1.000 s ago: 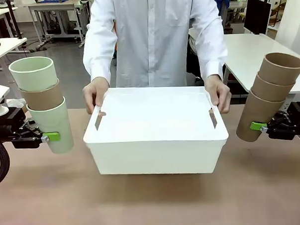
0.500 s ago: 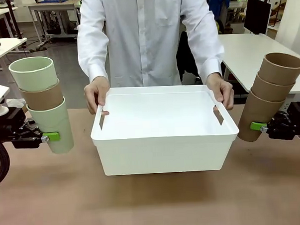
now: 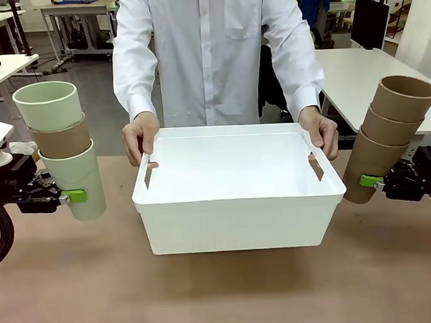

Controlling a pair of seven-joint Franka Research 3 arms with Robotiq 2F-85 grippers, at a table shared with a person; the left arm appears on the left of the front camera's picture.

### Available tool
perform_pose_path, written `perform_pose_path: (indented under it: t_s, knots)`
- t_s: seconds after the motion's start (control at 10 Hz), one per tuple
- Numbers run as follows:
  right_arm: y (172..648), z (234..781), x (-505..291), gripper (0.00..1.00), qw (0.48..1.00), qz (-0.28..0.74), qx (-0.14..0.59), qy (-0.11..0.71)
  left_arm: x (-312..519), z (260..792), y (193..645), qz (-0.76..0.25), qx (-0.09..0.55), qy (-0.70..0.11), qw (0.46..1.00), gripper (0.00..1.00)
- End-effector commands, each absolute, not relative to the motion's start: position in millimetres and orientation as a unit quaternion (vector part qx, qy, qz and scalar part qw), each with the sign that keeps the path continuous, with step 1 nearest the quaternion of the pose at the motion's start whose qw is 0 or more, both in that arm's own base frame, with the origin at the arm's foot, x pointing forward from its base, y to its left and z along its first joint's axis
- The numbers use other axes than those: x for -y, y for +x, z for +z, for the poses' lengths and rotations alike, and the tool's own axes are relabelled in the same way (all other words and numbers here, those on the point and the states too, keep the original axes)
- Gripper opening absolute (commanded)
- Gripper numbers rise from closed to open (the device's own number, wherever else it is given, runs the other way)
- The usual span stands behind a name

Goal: Stack the cups and store them in the basket.
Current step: Place the stack of Reusable plastic cups into the Pantry Basket.

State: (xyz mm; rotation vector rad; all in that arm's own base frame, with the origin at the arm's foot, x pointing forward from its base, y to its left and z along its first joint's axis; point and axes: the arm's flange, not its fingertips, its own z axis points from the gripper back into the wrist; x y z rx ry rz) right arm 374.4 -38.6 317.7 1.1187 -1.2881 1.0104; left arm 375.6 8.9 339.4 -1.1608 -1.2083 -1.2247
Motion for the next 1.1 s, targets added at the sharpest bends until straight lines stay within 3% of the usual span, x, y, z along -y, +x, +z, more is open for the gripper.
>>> perform_pose_path:
  t_s: [0.0, 1.0]
  knots:
    - [374.7, 321.7, 38.8, 0.85, 0.545, 0.426, 0.547, 0.471, -8.1, 343.3, 375.8, -0.509, 0.504, -0.482, 0.504, 0.85]
    - [374.7, 321.7, 38.8, 0.85, 0.545, 0.426, 0.547, 0.471, -8.1, 343.3, 375.8, -0.509, 0.504, -0.482, 0.504, 0.85]
